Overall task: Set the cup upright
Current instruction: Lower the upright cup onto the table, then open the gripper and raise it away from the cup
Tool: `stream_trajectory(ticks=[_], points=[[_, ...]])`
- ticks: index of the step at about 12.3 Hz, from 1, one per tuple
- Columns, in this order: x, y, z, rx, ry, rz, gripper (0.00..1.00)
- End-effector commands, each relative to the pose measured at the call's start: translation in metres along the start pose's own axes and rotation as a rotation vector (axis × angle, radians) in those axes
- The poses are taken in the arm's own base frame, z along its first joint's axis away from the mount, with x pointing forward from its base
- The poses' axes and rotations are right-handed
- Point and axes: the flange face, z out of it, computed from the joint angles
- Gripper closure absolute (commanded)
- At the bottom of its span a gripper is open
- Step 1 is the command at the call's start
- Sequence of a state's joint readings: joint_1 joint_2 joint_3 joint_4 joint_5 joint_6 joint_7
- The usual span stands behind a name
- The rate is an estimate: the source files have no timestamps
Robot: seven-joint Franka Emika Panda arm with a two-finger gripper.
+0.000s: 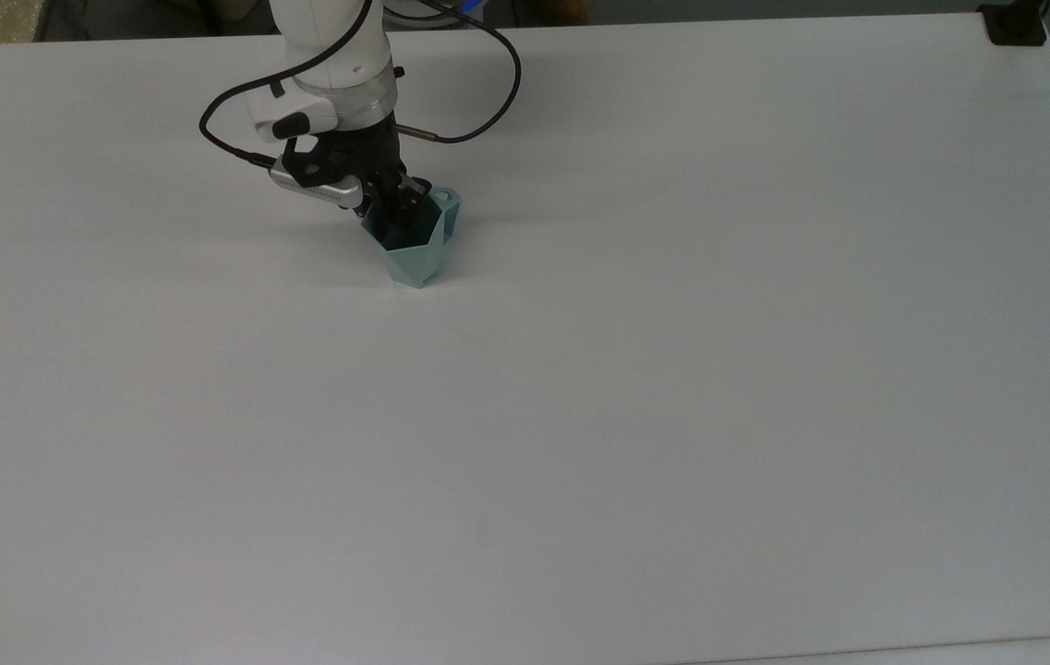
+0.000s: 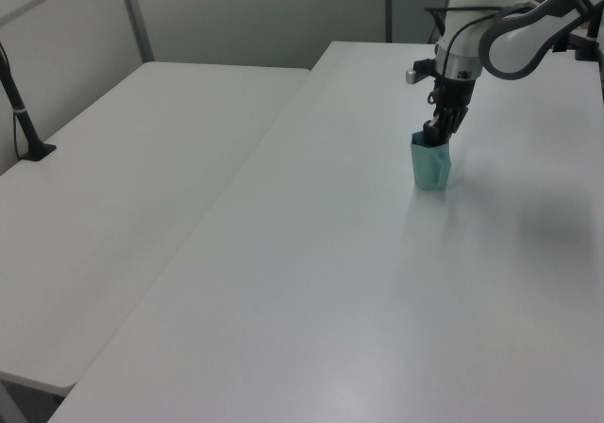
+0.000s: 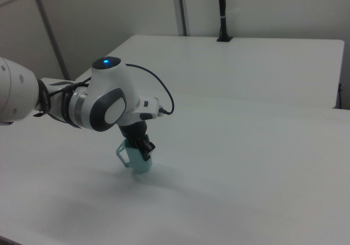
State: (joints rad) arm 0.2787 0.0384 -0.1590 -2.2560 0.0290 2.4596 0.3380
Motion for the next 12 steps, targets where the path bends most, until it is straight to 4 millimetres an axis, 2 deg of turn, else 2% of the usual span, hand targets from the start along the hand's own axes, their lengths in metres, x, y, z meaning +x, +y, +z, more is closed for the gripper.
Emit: stream_trajectory(ticks=[1,3,5,7,10,12], points=[[0.003,-0.005,-0.013,0.030,0.016,0.000,0.02],[0.009,-0.006,-0.038,0.025,-0.023,-0.012,0.00],[0.022,-0.014,-0.090,0.024,-0.059,-0.024,0.00],[0.029,-0.019,-0.131,0.017,-0.065,-0.040,0.00],[0.026,-0.012,-0.174,-0.051,-0.083,-0.200,0.00],[0.024,0.007,-0.191,-0.058,-0.121,-0.325,0.00]])
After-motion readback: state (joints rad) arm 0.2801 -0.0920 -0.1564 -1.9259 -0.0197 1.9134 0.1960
